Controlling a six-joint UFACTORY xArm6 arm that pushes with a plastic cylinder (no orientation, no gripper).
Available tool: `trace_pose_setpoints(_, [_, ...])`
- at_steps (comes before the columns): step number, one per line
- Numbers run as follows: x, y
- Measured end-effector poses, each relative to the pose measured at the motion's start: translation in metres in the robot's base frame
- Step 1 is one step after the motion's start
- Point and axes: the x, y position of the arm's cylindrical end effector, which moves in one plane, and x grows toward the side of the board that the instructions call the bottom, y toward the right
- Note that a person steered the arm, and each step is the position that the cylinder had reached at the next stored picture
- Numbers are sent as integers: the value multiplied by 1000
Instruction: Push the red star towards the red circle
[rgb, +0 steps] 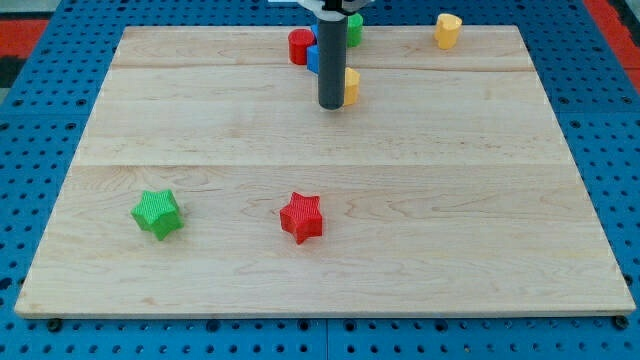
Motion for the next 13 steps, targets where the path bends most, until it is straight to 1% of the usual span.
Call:
trace_pose_setpoints(1, [30,20])
trace_pose_setpoints(2, [107,28])
trace_pose_setpoints(3, [164,18])
trace_pose_setpoints(5, [169,-117])
trace_pose_setpoints(6, [214,-89])
trace_pose_setpoints(7, [260,-74])
trace_pose_setpoints(8, [262,-139])
trace_pose_setpoints(9, [212,-149])
trace_pose_setpoints(10, [179,-132])
trace_pose_setpoints(11, [192,-104])
trace_pose_setpoints(12, [197,-63])
trace_pose_setpoints(13, [145,-60])
